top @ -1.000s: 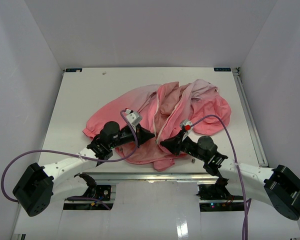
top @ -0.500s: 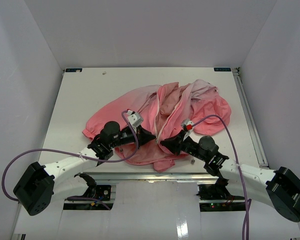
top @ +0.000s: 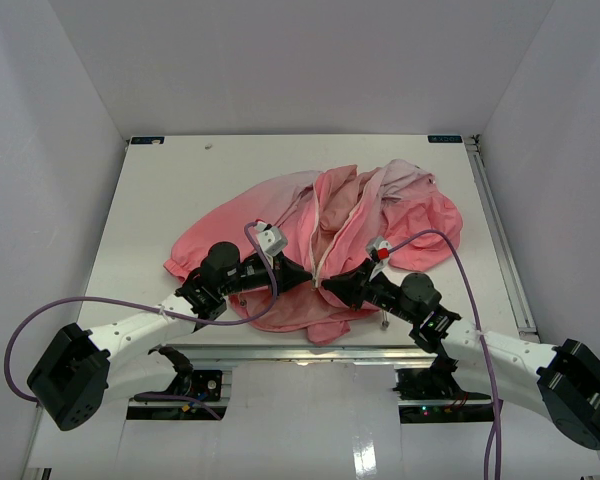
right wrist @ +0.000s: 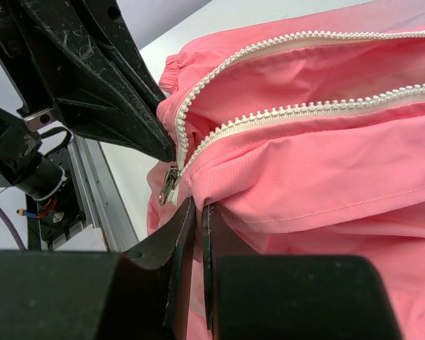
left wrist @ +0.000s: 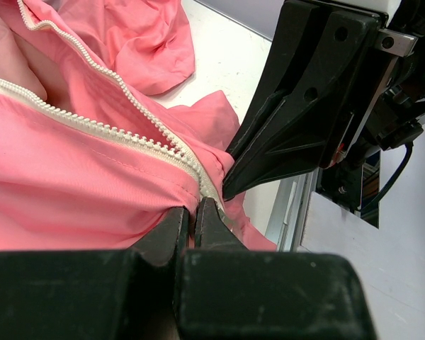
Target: Zip up the jacket
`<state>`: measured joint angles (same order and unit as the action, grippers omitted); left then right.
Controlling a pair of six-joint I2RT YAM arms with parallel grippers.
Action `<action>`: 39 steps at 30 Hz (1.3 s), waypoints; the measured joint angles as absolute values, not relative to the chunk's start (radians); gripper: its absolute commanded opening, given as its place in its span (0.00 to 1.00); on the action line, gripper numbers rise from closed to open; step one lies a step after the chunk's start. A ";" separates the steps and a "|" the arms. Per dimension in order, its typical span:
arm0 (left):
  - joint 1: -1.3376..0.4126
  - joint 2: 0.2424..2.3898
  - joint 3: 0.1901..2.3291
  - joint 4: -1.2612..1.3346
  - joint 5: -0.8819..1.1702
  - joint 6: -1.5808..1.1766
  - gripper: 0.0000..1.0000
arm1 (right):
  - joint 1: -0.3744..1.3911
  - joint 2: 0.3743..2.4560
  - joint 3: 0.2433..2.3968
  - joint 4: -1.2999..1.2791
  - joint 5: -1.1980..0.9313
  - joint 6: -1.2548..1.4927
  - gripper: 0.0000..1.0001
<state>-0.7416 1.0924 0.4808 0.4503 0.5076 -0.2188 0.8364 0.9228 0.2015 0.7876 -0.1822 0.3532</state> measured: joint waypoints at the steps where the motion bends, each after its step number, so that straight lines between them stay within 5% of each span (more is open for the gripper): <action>1: -0.741 1.092 0.481 0.450 0.509 -0.217 0.00 | 0.834 0.922 0.201 0.788 -0.182 0.356 0.08; 39: -0.734 1.131 0.481 0.491 0.618 -0.228 0.00 | 0.811 0.876 0.139 0.835 -0.186 0.371 0.08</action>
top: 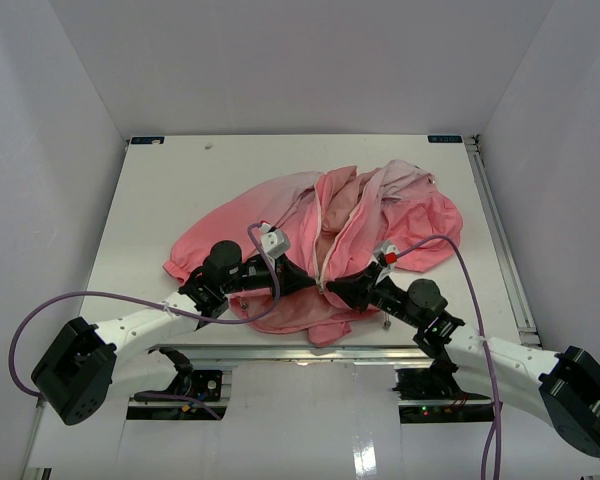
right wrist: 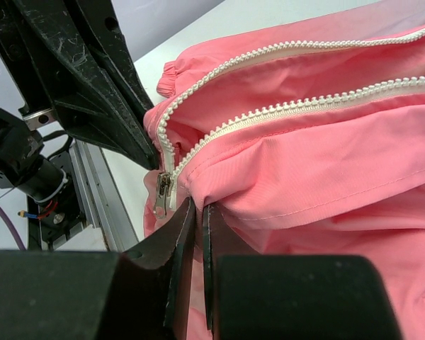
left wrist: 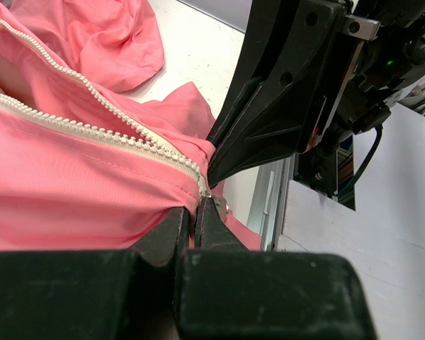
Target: Zip up the jacket
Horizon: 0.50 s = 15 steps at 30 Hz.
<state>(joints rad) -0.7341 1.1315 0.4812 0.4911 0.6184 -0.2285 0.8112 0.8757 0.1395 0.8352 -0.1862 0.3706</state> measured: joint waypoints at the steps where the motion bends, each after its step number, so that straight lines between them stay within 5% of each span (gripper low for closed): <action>1: -0.734 1.132 0.481 0.492 0.621 -0.230 0.00 | 0.811 0.876 0.135 0.844 -0.186 0.371 0.08; 15: -0.728 1.133 0.481 0.511 0.647 -0.254 0.00 | 0.807 0.871 0.125 0.893 -0.171 0.375 0.08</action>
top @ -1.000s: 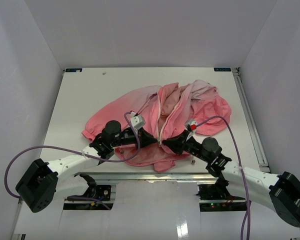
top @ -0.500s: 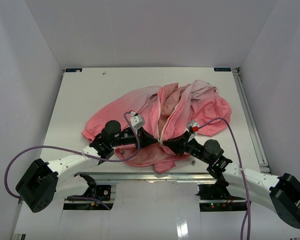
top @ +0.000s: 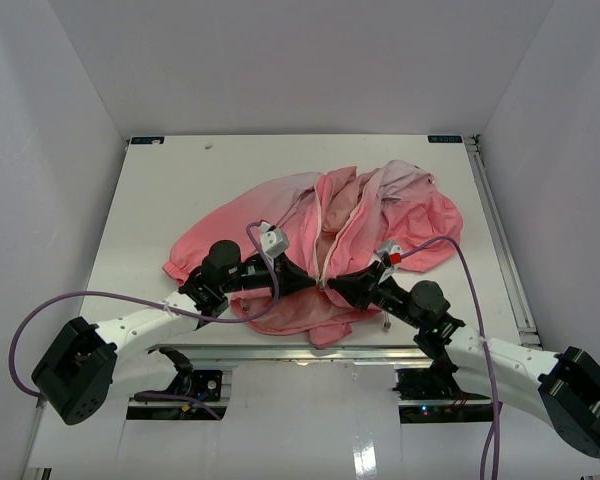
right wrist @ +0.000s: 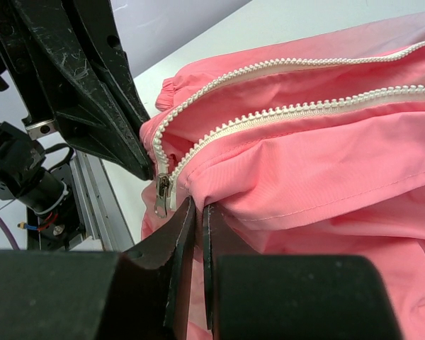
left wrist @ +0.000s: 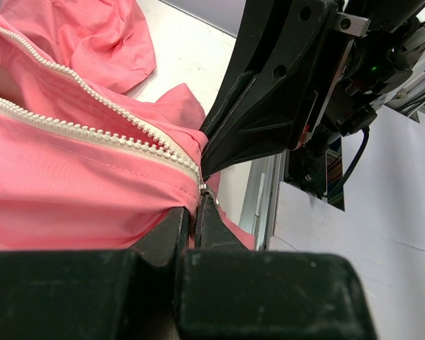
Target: Zip up the jacket
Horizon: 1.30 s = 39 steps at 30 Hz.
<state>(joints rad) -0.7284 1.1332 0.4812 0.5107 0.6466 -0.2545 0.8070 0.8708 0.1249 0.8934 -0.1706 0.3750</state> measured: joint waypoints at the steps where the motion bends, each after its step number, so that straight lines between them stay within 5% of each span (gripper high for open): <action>1: -0.728 1.136 0.481 0.512 0.649 -0.255 0.00 | 0.807 0.872 0.125 0.894 -0.170 0.377 0.08; 39: -0.727 1.189 0.514 0.493 0.701 -0.244 0.00 | 0.807 0.915 0.116 0.962 -0.101 0.472 0.08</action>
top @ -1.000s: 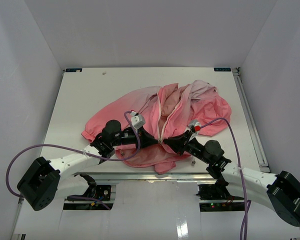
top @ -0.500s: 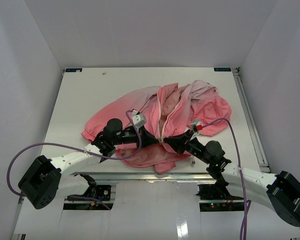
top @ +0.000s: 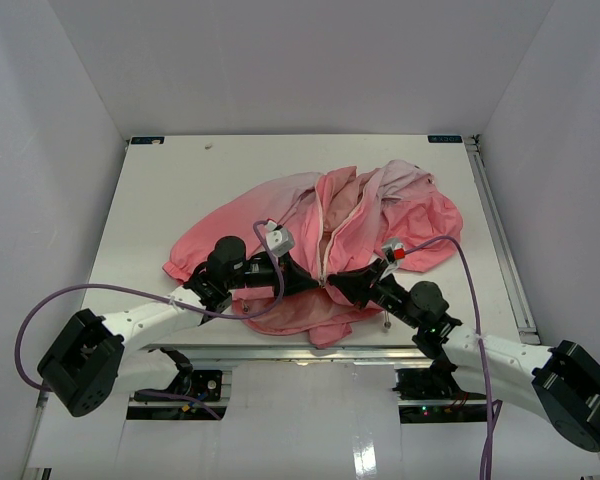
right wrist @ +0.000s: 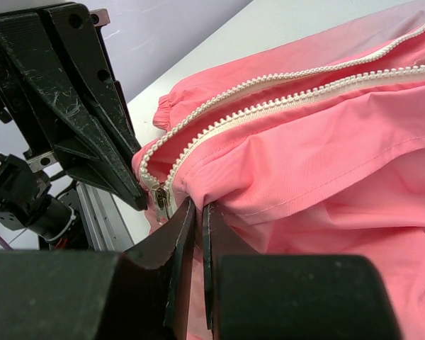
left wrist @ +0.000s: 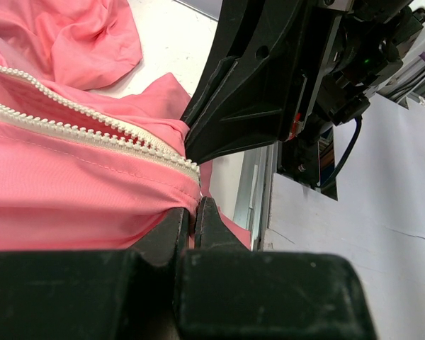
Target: Zip up the jacket
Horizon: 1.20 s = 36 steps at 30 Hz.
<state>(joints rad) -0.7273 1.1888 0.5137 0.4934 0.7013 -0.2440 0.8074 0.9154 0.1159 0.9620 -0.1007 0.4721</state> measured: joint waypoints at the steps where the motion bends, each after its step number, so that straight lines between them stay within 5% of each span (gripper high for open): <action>1: -0.727 1.189 0.514 0.493 0.705 -0.244 0.00 | 0.807 0.918 0.116 0.963 -0.101 0.472 0.08; 12: -0.723 1.214 0.519 0.508 0.719 -0.260 0.00 | 0.807 0.923 0.122 0.962 -0.095 0.472 0.08; 18: -0.723 1.185 0.519 0.509 0.660 -0.310 0.32 | 0.804 0.924 0.121 0.985 -0.092 0.475 0.08; 36: -0.723 1.088 0.481 0.561 0.600 -0.371 0.55 | 0.798 0.943 0.122 1.054 -0.086 0.490 0.08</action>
